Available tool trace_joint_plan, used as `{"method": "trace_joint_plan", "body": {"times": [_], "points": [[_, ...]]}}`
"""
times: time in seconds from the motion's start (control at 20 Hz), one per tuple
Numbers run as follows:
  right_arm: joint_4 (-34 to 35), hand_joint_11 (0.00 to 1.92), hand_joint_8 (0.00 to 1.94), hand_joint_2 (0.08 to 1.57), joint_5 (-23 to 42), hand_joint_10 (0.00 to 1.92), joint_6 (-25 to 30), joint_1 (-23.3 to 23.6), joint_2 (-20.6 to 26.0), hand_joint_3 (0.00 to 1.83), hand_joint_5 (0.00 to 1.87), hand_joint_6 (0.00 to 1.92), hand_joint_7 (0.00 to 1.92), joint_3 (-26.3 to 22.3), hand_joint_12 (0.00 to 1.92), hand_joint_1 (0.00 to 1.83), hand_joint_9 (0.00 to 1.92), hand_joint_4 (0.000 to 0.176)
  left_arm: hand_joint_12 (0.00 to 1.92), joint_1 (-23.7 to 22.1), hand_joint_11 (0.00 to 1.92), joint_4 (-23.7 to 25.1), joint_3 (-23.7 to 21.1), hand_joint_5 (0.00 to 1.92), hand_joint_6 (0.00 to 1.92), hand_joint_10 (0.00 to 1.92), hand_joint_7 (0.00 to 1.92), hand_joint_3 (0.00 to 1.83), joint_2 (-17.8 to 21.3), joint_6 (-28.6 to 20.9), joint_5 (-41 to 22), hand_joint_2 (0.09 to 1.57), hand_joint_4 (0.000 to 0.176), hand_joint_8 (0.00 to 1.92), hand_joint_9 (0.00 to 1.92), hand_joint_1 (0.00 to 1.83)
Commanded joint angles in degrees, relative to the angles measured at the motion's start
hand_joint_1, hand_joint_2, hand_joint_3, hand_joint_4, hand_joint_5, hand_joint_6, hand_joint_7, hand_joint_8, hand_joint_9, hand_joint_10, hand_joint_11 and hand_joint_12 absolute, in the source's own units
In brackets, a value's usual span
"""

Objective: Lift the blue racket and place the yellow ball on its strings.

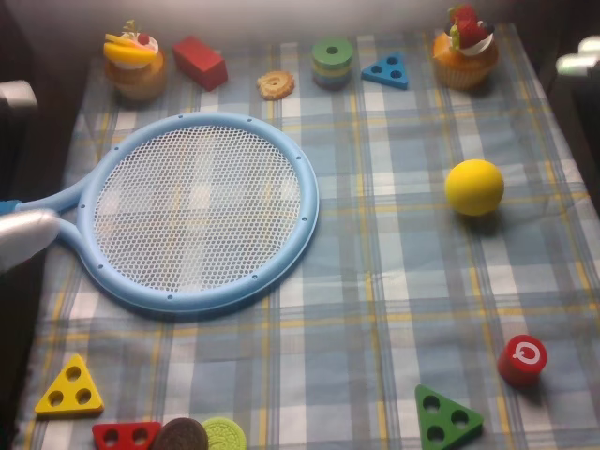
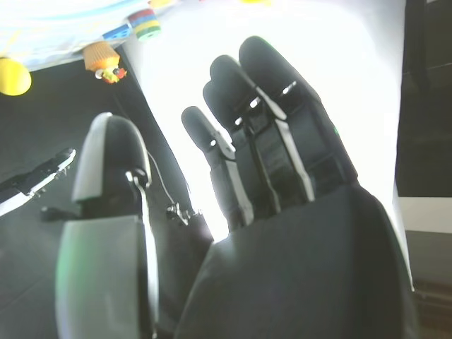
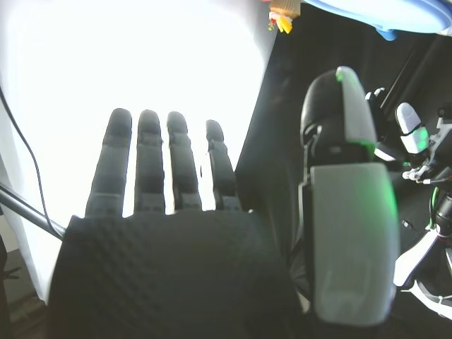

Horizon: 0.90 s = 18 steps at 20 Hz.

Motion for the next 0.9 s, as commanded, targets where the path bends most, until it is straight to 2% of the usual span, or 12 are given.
{"method": "trace_joint_plan", "body": {"times": [0.0,0.1,0.2,0.25,0.3,0.4,0.45,0.55,0.6,0.7,0.8,0.85], "points": [[0.98,0.35,0.0,1.21,6.57,0.01,0.91,-0.1,-0.22,0.0,0.53,0.0,0.53,0.51,0.56,0.87,0.54,0.0,0.62,-0.44,0.0,-1.25,0.82,0.21,0.0,0.01,0.19,0.01,0.28,0.45,-6.55,1.14,0.161,0.0,0.24,0.5],[0.71,0.36,0.0,1.22,6.57,0.01,1.53,-0.23,-0.31,0.01,0.53,0.0,0.54,0.69,0.56,0.85,0.55,0.0,0.62,-0.44,0.0,-3.96,1.8,0.21,0.0,0.0,0.18,0.0,0.39,2.5,-5.14,1.11,0.163,0.0,0.24,0.59],[0.24,0.35,0.0,1.24,6.52,0.0,1.67,-0.23,-0.31,0.01,0.52,0.0,0.54,0.72,0.56,0.81,0.55,0.0,0.48,-0.48,0.0,-6.75,2.93,0.18,0.0,0.0,0.16,0.0,0.51,6.03,-2.6,1.06,0.168,0.0,0.22,0.69],[0.04,0.34,0.0,1.24,6.4,0.0,1.78,-0.23,-0.36,0.01,0.52,0.0,0.54,0.8,0.56,0.81,0.55,0.0,0.45,-0.54,0.0,-7.89,3.42,0.17,0.0,0.0,0.16,0.0,0.5,7.75,-1.48,1.02,0.163,0.0,0.21,0.75],[-0.28,0.34,0.0,1.24,6.25,0.0,1.97,-0.18,-0.54,0.01,0.52,0.0,0.54,0.96,0.57,0.84,0.55,0.0,0.44,-0.6,0.0,-9.5,4.01,0.16,0.0,0.0,0.15,0.0,0.44,9.89,-0.03,0.99,0.173,0.0,0.2,0.77],[-0.96,0.34,0.0,1.26,6.05,0.0,2.25,0.05,-0.67,0.01,0.51,0.0,0.53,1.1,0.58,0.81,0.55,0.0,0.42,-0.74,0.0,-12.49,5.66,0.11,0.0,0.0,0.11,0.0,0.0,13.05,3.36,0.94,0.176,0.0,0.16,0.82],[-1.24,0.34,0.0,1.26,5.96,0.0,2.36,0.13,-0.67,0.01,0.51,0.0,0.53,1.1,0.58,0.81,0.55,0.0,0.33,-0.86,0.0,-13.42,6.56,0.05,0.0,0.0,0.07,0.0,-0.38,13.73,5.2,0.94,0.176,0.0,0.11,0.81],[-1.81,0.35,0.01,1.26,5.64,0.01,2.38,0.38,-0.7,0.0,0.53,0.01,0.55,1.13,0.59,0.8,0.57,0.0,0.47,-3.12,0.0,-15.34,9.2,0.09,0.01,0.01,0.12,0.0,-2.08,18.38,10.44,0.91,0.176,0.01,0.15,0.91],[-1.84,0.35,0.01,1.26,5.61,0.01,2.38,0.4,-0.71,0.0,0.53,0.01,0.55,1.14,0.59,0.8,0.57,0.0,0.47,-3.5,0.0,-15.53,9.42,0.09,0.01,0.01,0.12,0.0,-2.28,19.18,10.93,0.91,0.176,0.01,0.15,0.91],[-1.98,0.35,0.01,1.27,5.51,0.01,2.39,0.42,-0.75,0.0,0.54,0.01,0.56,1.17,0.59,0.81,0.57,0.0,0.44,-8.12,0.0,-17.26,11.51,0.11,0.01,0.0,0.12,0.0,-4.82,29.07,15.74,0.91,0.176,0.0,0.13,0.96],[-2.0,0.36,0.01,1.27,5.5,0.01,2.44,0.02,-0.75,0.0,0.54,0.01,0.58,1.17,0.59,0.81,0.58,0.0,0.53,-13.31,0.0,-19.25,13.5,0.13,0.01,0.0,0.13,0.0,-8.18,40.29,19.8,0.9,0.176,0.01,0.14,0.97],[-2.0,0.37,0.01,1.27,5.5,0.01,2.56,-0.2,-0.75,0.0,0.54,0.0,0.58,1.18,0.59,0.79,0.59,0.0,0.48,-15.52,0.0,-20.4,14.81,0.07,0.0,0.0,0.1,0.0,-9.91,44.47,21.62,0.91,0.176,0.0,0.12,0.97]]}}
